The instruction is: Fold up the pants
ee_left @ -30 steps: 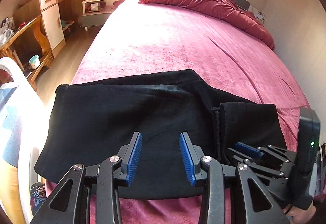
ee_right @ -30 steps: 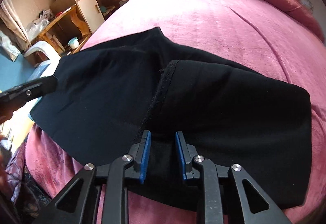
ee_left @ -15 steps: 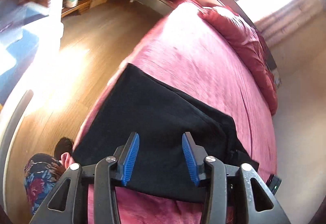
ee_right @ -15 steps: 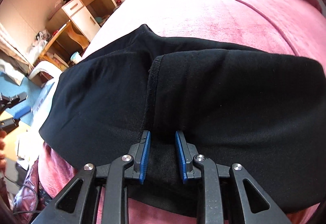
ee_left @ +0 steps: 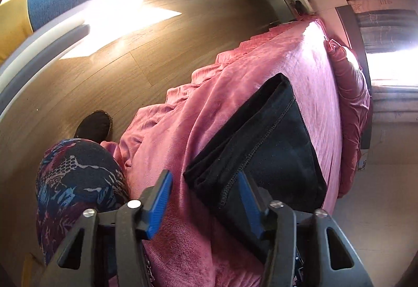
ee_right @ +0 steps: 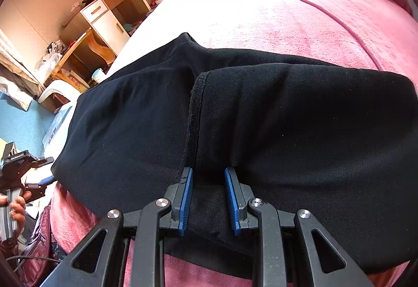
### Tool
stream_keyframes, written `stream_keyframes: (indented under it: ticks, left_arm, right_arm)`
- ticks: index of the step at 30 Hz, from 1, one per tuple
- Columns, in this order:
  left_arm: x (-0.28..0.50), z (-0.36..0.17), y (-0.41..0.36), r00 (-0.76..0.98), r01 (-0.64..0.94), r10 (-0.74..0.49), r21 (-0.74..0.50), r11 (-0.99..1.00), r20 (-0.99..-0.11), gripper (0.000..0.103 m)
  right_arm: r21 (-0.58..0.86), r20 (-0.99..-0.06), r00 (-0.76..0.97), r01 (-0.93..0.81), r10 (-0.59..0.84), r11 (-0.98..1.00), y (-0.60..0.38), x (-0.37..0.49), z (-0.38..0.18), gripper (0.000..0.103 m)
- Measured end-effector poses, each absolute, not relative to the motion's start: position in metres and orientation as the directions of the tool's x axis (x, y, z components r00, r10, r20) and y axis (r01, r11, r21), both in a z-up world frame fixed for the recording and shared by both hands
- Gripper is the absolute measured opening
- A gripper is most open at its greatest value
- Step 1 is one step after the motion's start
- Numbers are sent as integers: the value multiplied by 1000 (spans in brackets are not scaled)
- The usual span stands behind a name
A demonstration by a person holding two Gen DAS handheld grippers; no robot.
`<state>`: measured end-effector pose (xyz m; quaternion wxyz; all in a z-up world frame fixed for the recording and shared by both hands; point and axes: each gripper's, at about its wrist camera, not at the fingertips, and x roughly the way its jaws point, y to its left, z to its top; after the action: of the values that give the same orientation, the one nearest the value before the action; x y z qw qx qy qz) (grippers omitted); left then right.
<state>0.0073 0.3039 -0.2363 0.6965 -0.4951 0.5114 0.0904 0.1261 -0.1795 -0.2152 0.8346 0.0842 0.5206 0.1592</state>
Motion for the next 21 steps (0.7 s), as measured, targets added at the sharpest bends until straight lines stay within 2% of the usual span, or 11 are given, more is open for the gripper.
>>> stream_keyframes:
  ticks: [6,8,11,12,14,17,19,21]
  left_arm:
    - [15,-255,301,445,-654,-402,-597,465,-800,46]
    - [18,-251,298,454,-633,-376,-589,502,-808,35]
    - [22,-237,289,457,-588,-310,-545,598,-834,24]
    - [24,-234,286,464,-565,-302,-541,623,-833,16]
    - [23,-221,283,519,-523,-315,-587,618,-794,13]
    - [27,-177,265,626,-353,-334,-638,685,-705,13]
    - [34,-149,244,653,-224,-387,-654,723,-651,13]
    - [41,-127,219,660,-95,-444,-653,751,-606,13]
  right_arm:
    - [304,-844,406,-176,350,936,-177,127,-216,26]
    - [302,-845,405,-176,348,937,-177,127,-216,26]
    - [302,-845,406,-174,348,937,-176,128,-217,26]
    - [303,-845,406,-174,349,937,-176,128,-217,26]
    - [308,-843,406,-173,353,935,-177,128,-217,26]
    - [331,-838,398,-173,373,928,-181,130,-216,27]
    - [341,-836,398,-164,378,926,-184,131,-209,31]
    - [349,-810,441,-168,387,922,-188,129,-194,48]
